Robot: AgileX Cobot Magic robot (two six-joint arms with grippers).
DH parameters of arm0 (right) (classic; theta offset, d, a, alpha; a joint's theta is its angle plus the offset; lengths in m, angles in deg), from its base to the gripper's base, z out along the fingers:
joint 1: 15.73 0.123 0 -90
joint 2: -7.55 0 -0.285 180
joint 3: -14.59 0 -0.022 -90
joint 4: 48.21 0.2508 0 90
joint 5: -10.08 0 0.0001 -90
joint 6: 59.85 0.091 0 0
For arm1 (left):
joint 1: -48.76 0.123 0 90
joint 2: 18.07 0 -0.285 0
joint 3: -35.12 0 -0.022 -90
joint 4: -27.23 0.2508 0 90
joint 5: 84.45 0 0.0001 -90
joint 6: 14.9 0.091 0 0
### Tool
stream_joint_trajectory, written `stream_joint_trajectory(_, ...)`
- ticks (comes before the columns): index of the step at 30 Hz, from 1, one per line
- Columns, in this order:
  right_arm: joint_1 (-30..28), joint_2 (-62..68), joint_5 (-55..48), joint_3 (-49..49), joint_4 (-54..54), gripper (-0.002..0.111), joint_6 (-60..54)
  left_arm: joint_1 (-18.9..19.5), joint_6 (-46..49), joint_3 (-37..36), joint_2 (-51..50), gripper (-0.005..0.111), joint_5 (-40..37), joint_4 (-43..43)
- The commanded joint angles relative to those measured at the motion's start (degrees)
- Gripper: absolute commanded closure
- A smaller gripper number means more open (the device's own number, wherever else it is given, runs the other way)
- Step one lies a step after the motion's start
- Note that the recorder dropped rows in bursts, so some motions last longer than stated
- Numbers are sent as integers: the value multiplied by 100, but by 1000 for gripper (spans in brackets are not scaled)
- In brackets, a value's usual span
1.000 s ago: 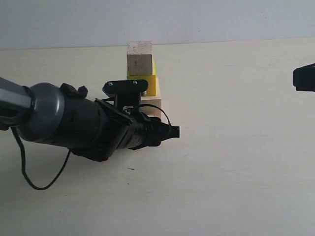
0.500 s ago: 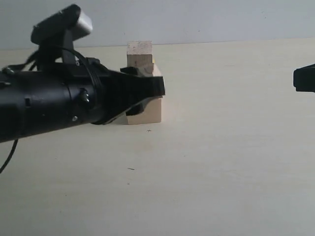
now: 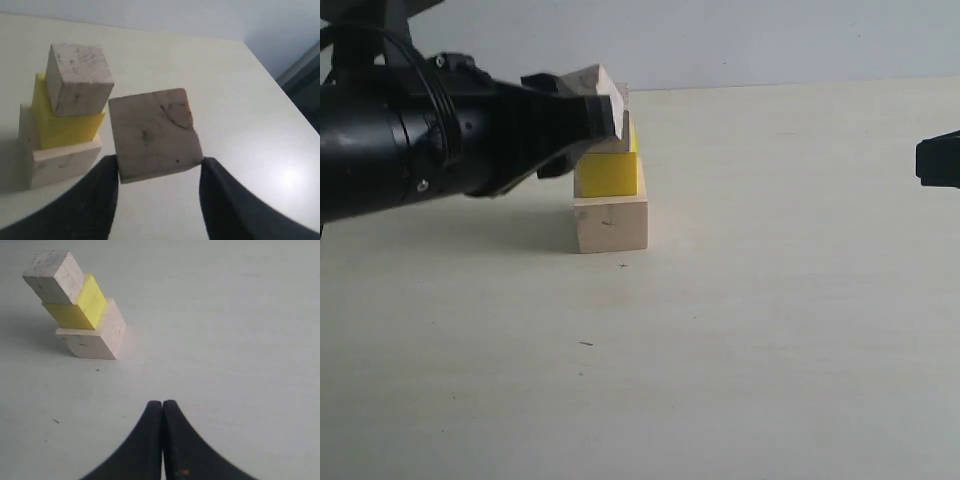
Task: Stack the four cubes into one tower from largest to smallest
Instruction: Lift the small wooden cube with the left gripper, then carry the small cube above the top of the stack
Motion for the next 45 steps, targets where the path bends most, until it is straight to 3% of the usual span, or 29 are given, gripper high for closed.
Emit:
stream_joint_trajectory(1,6,-28,12,-24,-21,108,-31,362,578,534,31,107,-100,-7)
stream_joint_trajectory(7,6,-28,1,-24,-21,108,-31,1116,1221,1074,-209,107,-1195,-7)
stream_joint_trajectory(17,6,-28,-63,-24,-21,108,-31,3123,909,1939,-719,107,-4602,1234)
stream_joint_trajectory(20,6,-28,-52,-24,-21,108,-31,3753,909,2451,-990,107,-5769,1331)
stream_joint_trajectory(23,6,-28,-28,-24,-21,108,-31,4189,547,3125,-1373,107,-6737,1962)
stream_joint_trajectory(27,6,-28,10,-24,-21,108,-31,4235,-764,4233,-1932,107,-7272,4386)
stream_joint_trajectory(29,6,-28,21,-24,-21,108,-31,4208,-1056,4597,-2163,107,-7493,5030)
stream_joint_trajectory(36,6,-28,31,-24,-21,108,-31,4096,-1003,5484,-2683,107,-8258,5304)
stream_joint_trajectory(45,6,-28,68,-24,-21,108,-22,3771,-1003,6027,-3276,107,-8260,6042)
